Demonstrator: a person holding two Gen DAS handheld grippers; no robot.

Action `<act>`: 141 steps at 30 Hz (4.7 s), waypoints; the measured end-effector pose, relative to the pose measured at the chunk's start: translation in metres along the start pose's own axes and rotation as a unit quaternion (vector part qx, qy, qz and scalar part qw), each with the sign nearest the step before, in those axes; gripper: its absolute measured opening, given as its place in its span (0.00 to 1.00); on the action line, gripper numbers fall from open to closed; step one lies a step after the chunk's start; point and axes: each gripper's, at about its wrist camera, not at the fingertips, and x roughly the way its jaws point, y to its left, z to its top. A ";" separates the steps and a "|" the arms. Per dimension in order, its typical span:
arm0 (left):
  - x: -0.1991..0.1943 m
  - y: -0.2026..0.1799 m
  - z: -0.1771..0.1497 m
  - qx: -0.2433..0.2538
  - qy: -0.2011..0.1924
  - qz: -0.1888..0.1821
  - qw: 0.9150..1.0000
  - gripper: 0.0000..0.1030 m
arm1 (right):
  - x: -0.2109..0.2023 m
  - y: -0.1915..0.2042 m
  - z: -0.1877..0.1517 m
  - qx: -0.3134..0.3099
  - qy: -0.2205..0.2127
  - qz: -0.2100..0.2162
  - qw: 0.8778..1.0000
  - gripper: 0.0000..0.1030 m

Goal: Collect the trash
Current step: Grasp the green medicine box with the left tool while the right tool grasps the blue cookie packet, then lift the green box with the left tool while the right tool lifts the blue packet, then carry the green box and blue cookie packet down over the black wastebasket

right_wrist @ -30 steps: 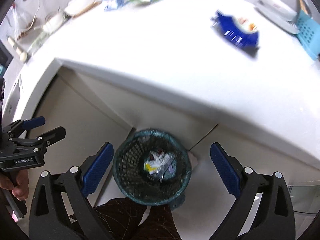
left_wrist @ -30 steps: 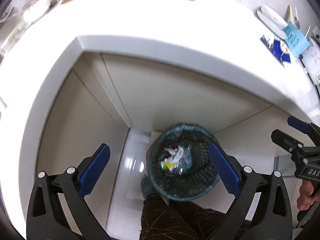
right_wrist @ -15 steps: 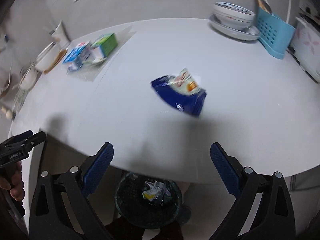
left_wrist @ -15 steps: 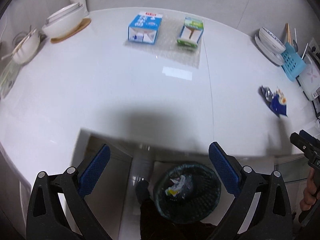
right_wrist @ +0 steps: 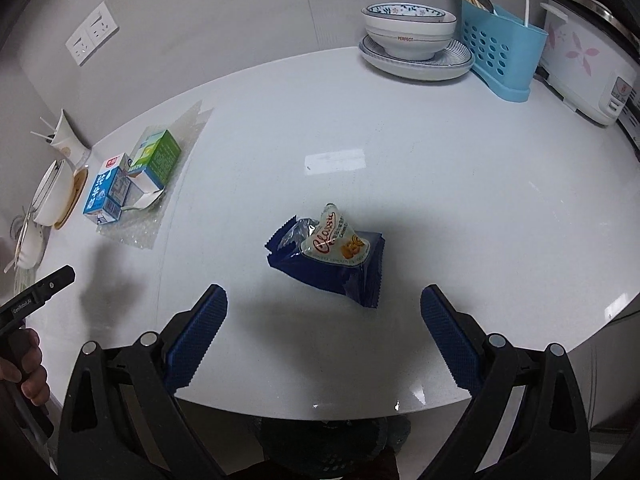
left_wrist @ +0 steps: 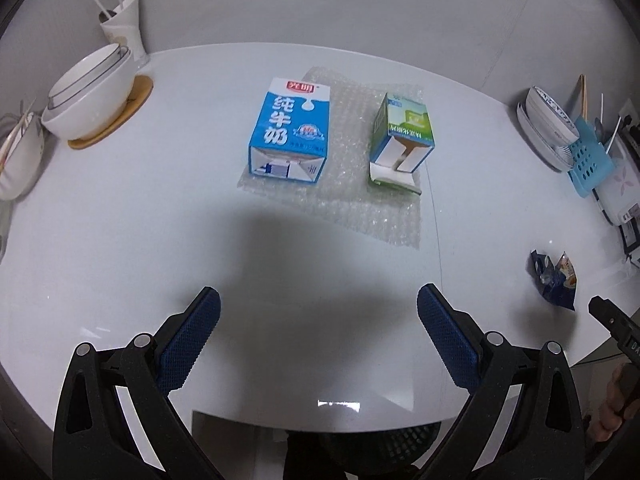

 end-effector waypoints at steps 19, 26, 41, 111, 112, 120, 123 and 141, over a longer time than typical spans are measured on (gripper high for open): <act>0.087 -0.081 0.121 0.085 0.045 -0.005 0.995 0.93 | 0.047 -0.040 0.043 0.176 0.088 -0.011 0.980 0.91; 0.115 -0.099 0.130 0.104 0.073 0.009 0.992 0.92 | 0.073 -0.037 0.044 0.179 0.134 -0.021 0.974 0.86; 0.140 -0.109 0.132 0.097 0.104 0.017 0.990 0.46 | 0.090 -0.032 0.042 0.164 0.163 -0.023 0.973 0.59; -0.023 -0.113 -0.048 0.076 0.026 -0.011 0.997 0.45 | -0.018 0.026 -0.001 -0.071 0.041 0.027 0.996 0.28; -0.024 -0.113 -0.051 0.074 0.026 -0.010 0.997 0.45 | -0.020 0.026 -0.003 -0.075 0.040 0.028 0.996 0.28; -0.035 -0.113 -0.083 0.057 0.029 -0.009 0.998 0.45 | -0.033 0.029 -0.019 -0.104 0.029 0.048 0.993 0.28; -0.040 -0.110 -0.093 0.050 0.029 -0.006 0.998 0.45 | -0.037 0.030 -0.026 -0.114 0.025 0.052 0.992 0.28; -0.044 -0.111 -0.159 0.013 0.050 0.003 0.999 0.45 | -0.048 0.030 -0.085 -0.184 0.040 0.092 0.978 0.28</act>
